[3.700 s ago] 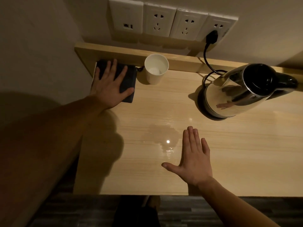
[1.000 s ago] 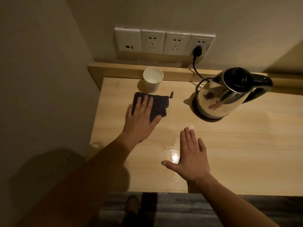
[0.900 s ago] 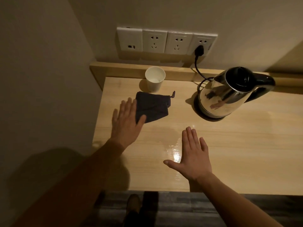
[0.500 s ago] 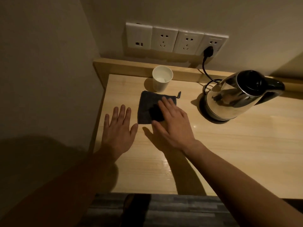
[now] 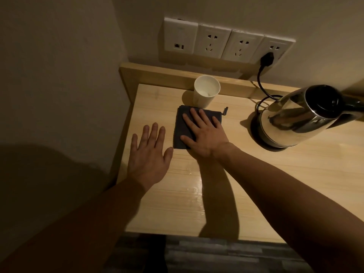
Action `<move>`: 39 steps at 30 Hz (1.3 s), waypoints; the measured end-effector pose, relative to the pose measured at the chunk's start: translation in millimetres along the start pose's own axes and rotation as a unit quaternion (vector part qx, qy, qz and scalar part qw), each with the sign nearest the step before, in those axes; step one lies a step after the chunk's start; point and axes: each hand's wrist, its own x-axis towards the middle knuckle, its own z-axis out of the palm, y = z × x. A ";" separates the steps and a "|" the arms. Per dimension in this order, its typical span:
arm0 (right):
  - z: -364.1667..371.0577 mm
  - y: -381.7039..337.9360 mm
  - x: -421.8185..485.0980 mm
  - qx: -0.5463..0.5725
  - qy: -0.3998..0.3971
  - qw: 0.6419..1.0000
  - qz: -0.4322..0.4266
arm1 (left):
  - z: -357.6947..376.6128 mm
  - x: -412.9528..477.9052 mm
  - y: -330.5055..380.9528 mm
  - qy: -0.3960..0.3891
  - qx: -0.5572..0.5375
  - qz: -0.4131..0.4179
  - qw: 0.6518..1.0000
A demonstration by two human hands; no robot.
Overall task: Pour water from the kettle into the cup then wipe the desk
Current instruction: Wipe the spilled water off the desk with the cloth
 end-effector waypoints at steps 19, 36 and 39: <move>52.4 -32.6 -122.4 0.025 0.039 0.999 0.012 | 1.6 -0.3 0.8 -0.001 0.001 -0.009 1.000; 100.9 -76.1 -250.7 0.084 0.198 0.977 -0.011 | -8.8 -31.1 18.6 -0.023 -0.035 0.025 0.999; 91.3 -81.8 -268.1 0.149 0.186 0.971 -0.005 | -8.3 -56.5 46.9 -0.045 -0.055 0.022 0.997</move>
